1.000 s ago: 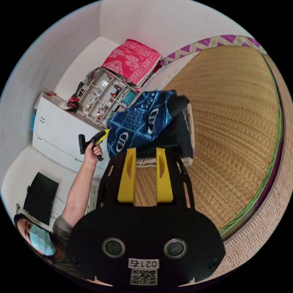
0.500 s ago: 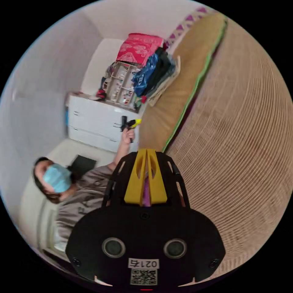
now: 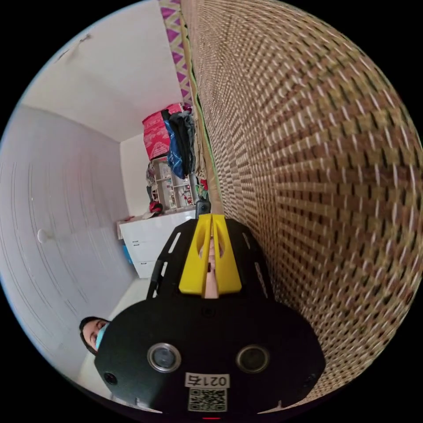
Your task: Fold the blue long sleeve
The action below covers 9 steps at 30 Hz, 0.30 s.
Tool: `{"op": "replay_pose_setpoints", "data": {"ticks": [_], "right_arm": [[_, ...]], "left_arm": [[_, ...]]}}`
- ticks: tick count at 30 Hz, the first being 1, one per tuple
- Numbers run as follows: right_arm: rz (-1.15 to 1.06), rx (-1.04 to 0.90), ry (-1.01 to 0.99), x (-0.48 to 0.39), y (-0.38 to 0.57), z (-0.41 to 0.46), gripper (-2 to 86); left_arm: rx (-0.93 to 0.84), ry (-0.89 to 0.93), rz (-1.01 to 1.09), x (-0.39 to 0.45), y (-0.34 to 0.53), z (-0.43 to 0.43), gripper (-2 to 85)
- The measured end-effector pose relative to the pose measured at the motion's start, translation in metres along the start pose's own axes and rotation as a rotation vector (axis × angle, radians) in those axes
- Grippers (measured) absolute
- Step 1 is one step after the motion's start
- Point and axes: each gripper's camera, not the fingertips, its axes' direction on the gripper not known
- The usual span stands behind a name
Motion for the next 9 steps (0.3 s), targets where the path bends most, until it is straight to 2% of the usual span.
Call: {"op": "replay_pose_setpoints", "data": {"ticks": [2,4,9], "right_arm": [[0.074,-0.013,-0.043,0.001,-0.001,0.001,-0.6],[0.057,-0.024,-0.050,-0.003,0.002,0.004,-0.6],[0.073,-0.037,-0.030,-0.012,0.011,0.014,-0.7]], "left_arm": [[-0.009,0.038,-0.073,-0.011,0.000,-0.005,-0.9],[-0.027,0.080,-0.147,-0.019,0.000,-0.008,-0.9],[-0.032,0.086,-0.135,-0.027,0.010,-0.014,-0.9]]}}
